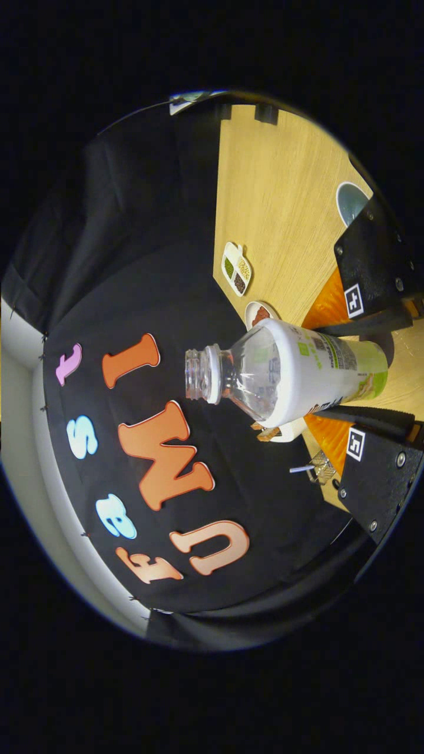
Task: Take the bottle from table, then pour the juice into the cup, finally place the bottle on the coaster
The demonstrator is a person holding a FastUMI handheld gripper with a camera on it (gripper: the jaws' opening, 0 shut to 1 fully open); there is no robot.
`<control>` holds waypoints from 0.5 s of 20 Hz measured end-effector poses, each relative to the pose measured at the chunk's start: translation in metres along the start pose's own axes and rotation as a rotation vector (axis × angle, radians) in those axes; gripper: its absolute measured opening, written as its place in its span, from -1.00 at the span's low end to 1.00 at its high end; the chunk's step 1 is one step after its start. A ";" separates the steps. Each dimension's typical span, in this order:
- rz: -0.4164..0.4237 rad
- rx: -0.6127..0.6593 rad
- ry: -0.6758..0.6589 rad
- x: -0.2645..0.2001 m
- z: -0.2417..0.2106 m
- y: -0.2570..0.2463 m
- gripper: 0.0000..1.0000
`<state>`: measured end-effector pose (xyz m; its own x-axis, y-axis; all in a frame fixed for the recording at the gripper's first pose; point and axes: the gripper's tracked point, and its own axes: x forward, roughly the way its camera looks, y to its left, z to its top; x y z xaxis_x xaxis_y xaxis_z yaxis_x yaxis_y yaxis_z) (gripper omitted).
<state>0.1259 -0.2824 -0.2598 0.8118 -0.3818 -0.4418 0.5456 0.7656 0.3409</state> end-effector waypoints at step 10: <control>-0.055 -0.308 0.071 0.043 -0.057 0.014 0.10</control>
<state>0.1570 -0.2587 -0.3211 0.7605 -0.3982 -0.5128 0.4907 0.8697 0.0523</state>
